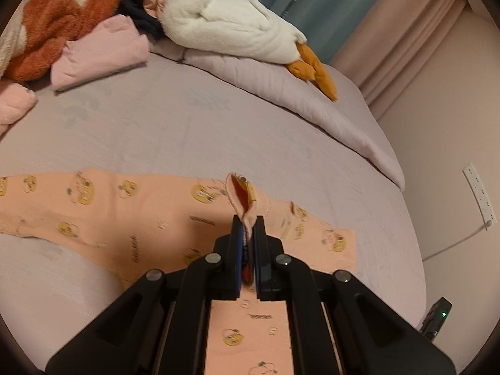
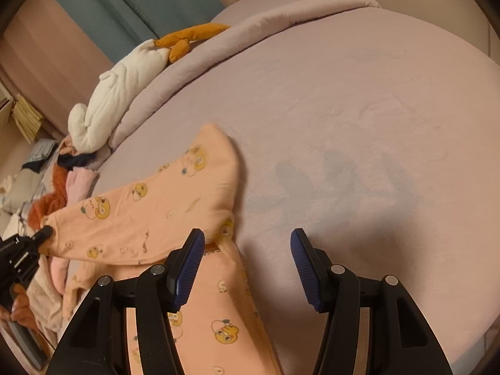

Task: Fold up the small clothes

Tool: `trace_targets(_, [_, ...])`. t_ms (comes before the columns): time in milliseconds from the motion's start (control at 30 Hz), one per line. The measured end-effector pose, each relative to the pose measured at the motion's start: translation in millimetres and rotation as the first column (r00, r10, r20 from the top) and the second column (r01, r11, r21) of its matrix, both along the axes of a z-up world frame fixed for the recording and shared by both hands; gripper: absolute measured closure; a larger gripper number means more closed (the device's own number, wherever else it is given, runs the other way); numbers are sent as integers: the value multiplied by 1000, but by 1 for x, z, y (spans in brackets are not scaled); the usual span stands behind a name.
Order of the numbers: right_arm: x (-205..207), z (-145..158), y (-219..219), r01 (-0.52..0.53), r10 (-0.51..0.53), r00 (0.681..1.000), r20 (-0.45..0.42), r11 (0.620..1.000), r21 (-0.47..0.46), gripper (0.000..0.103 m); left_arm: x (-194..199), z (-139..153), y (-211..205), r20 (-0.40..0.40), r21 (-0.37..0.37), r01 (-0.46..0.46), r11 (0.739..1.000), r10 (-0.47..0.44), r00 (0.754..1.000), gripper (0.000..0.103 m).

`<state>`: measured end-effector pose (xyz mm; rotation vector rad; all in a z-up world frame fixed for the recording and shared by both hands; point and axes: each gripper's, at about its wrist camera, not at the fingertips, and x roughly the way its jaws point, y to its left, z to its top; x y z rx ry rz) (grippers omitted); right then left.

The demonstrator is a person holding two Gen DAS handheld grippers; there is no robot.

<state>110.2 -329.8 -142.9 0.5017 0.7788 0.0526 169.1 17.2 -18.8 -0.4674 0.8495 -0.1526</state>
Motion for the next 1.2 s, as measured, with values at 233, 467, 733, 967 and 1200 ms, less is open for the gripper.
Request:
trace_targets(233, [7,2,10,-30,30,999,-10,999,-16,46,4,-8,23,-26,20,-43,999,44,999,98])
trace_targets(467, [20,-1,22,-53,52,998,-40,997,-48,46,4,-12,39,-36,25,-69,997,69,997,98])
trace_targets(733, [27,-2,35,-79,75,996,-54,993,-85,46,6,-21,51,-60,33,-73,997,75,995,98])
trace_targets(967, [33,-5,43,-98,89,993,-77,988,-117,49,10,-33,56,-89,50,-71,996,75,993,98])
trace_targets(1200, [37,-6,50,-108,95,991,-91,984,-142,49,13,-44,61,-122,57,-66,996,73,990,98])
